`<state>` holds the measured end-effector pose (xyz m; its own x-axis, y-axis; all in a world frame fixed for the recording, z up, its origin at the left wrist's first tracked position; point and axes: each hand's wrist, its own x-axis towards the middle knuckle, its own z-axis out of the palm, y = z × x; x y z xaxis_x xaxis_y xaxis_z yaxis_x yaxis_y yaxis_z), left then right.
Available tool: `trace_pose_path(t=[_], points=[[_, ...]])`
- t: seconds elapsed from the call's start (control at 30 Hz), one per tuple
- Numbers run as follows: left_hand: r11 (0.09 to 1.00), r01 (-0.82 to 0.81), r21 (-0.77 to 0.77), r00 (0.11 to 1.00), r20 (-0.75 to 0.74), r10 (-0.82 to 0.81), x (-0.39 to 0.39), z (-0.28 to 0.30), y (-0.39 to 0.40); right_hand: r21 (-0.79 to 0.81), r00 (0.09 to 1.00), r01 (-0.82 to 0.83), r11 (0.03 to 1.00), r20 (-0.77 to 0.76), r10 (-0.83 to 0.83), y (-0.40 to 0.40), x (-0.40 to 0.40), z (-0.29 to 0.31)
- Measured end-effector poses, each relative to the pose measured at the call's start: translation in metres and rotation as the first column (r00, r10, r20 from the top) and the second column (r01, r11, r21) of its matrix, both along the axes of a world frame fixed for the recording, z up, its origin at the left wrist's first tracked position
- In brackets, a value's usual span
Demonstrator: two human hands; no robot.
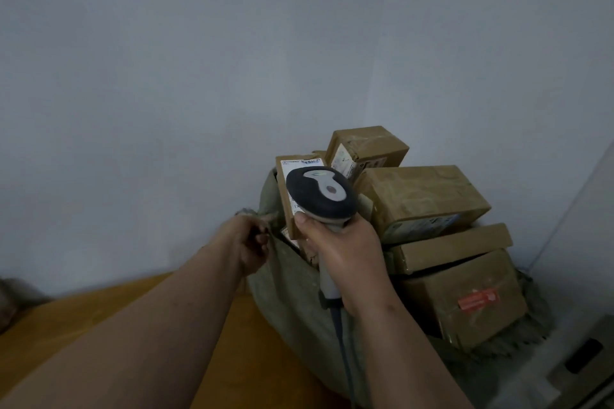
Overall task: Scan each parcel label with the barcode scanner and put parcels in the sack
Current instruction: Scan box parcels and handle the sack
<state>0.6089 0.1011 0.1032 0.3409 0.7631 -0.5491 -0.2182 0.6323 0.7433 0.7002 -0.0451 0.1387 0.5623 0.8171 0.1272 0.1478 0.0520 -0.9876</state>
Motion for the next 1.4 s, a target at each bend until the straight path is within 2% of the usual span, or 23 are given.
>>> trace_pose_path(t=[0.17, 0.27, 0.33, 0.43, 0.53, 0.6, 0.7, 0.8, 0.93, 1.07, 1.2, 1.3, 1.4], points=[[0.96, -0.17, 0.221, 0.98, -0.07, 0.189, -0.007, 0.031, 0.008, 0.009, 0.999, 0.015, 1.0, -0.037, -0.014, -0.004, 0.016, 0.01], [0.941, -0.183, 0.284, 0.965, -0.129, 0.227, -0.011, 0.025, 0.004, -0.002, 1.0, 0.013, 1.0, -0.015, -0.013, -0.005, 0.021, 0.012], [0.966, -0.12, 0.23, 0.96, -0.219, 0.172, -0.009, 0.008, 0.003, -0.008, 1.0, 0.013, 1.0, -0.014, -0.013, -0.005, 0.023, 0.011], [0.997, 0.075, 0.007, 0.952, -0.298, -0.07, 0.001, -0.021, 0.012, -0.017, 1.0, 0.004, 1.0, -0.004, -0.004, -0.004, 0.027, 0.007], [0.99, 0.1, -0.103, 0.964, -0.237, -0.122, 0.016, -0.041, 0.022, -0.018, 1.0, -0.006, 1.0, 0.003, 0.006, -0.003, 0.032, 0.004], [0.991, 0.09, -0.094, 0.956, -0.269, -0.113, 0.022, -0.045, 0.024, -0.032, 1.0, 0.001, 0.999, 0.018, 0.0, -0.003, 0.034, 0.006], [1.0, -0.005, 0.0, 0.957, -0.29, 0.005, 0.027, -0.033, 0.027, -0.033, 1.0, -0.015, 0.999, 0.009, 0.015, -0.001, 0.039, 0.008], [0.988, -0.099, 0.115, 0.963, -0.238, 0.124, 0.027, -0.004, 0.031, -0.036, 0.999, -0.048, 0.998, -0.001, 0.048, 0.001, 0.043, 0.011], [0.966, -0.099, 0.24, 0.972, -0.186, 0.146, 0.033, 0.03, 0.03, -0.038, 0.998, -0.058, 0.998, 0.001, 0.058, 0.001, 0.047, 0.018], [0.883, -0.092, 0.461, 0.944, -0.242, 0.225, 0.039, 0.054, 0.029, -0.065, 0.997, -0.064, 0.996, -0.049, 0.061, 0.001, 0.054, 0.022], [0.787, -0.142, 0.6, 0.952, -0.136, 0.275, 0.041, 0.088, 0.03, -0.069, 0.993, -0.092, 0.993, -0.077, 0.087, 0.003, 0.059, 0.021], [0.758, -0.203, 0.62, 0.959, -0.03, 0.282, 0.043, 0.125, 0.027, -0.041, 0.99, -0.12, 0.992, -0.086, 0.116, 0.002, 0.061, 0.023], [0.734, -0.272, 0.622, 0.96, 0.12, 0.253, 0.048, 0.163, 0.019, -0.03, 0.969, -0.176, 0.984, -0.181, 0.168, 0.001, 0.064, 0.028]])
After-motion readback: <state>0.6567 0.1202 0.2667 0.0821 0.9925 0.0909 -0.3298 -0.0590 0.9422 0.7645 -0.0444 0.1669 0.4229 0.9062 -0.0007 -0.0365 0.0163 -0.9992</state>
